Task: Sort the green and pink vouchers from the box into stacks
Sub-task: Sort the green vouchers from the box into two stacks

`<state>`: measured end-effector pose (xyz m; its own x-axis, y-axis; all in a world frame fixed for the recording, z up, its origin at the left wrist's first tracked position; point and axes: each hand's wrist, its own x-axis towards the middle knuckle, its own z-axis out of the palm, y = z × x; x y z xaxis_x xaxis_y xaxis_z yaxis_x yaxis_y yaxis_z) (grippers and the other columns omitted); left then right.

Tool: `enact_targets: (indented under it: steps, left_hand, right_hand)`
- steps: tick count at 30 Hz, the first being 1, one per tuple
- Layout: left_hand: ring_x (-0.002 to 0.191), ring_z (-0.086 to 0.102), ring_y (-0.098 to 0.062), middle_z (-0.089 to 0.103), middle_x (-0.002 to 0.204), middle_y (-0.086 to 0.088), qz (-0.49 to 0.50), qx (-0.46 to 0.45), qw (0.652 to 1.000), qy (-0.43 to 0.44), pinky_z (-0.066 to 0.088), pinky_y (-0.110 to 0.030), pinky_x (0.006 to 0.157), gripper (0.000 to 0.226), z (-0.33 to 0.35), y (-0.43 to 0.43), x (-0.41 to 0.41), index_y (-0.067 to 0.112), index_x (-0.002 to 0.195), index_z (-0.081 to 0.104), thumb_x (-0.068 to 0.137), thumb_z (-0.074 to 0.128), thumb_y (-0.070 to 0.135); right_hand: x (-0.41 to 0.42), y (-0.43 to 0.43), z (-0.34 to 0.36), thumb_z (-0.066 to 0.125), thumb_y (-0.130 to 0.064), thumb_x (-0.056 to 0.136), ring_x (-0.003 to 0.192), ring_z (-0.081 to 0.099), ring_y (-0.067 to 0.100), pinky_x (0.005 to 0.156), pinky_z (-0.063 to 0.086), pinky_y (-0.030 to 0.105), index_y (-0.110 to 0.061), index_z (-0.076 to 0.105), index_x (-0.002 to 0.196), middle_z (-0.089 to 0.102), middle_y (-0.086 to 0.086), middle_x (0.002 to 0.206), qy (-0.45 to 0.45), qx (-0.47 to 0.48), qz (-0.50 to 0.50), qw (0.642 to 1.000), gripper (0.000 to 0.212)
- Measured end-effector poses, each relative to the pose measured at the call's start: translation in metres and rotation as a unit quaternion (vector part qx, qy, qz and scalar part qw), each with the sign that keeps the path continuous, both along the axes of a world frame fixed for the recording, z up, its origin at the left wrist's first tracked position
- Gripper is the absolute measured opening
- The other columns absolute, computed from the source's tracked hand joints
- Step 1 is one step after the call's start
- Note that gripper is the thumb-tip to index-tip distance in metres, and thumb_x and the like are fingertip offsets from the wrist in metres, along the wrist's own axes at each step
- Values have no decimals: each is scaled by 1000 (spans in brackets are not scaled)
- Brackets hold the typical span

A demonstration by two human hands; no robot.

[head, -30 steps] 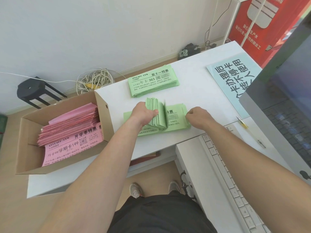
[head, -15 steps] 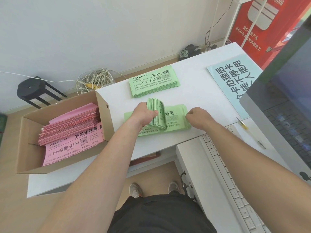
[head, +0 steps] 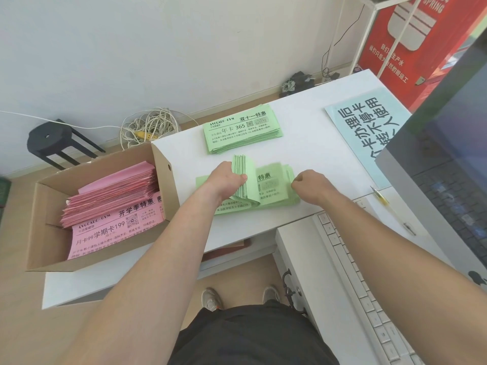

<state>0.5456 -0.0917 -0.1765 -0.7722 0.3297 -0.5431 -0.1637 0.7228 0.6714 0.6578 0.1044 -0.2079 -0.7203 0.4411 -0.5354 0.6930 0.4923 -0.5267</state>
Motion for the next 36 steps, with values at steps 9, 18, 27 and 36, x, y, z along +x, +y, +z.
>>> enact_targets:
  steps: [9,18,27,36]
  left_hand:
    - [101,64,-31,68,112,-13,-35,-3,999,-4,53,-46,94,22,-2,-5,0,14,116,62,97,57,23]
    - [105,70,-39,74,111,-13,-38,32,997,-61,57,-60,90,31,0,-6,1,19,114,66,86,53,22]
    - [108,69,-42,72,114,-19,-21,64,993,-94,55,-63,91,30,2,-6,2,14,113,65,91,46,9]
    - [105,70,-40,69,117,-25,-32,73,991,-105,56,-61,89,32,13,-2,8,3,115,61,92,39,-3]
  right_hand:
    - [11,0,8,47,-18,84,106,66,33,93,55,45,-3,69,108,72,15,109,-9,6,1,1000,36]
    - [14,-3,19,48,-23,88,106,63,28,95,52,44,-16,69,111,70,4,111,10,14,8,1000,32]
    - [9,-10,28,46,-21,86,82,58,30,73,48,35,-13,60,83,64,3,83,46,36,25,998,16]
    - [10,-12,32,48,-21,90,113,62,33,95,52,46,-7,64,117,69,12,119,57,39,28,997,34]
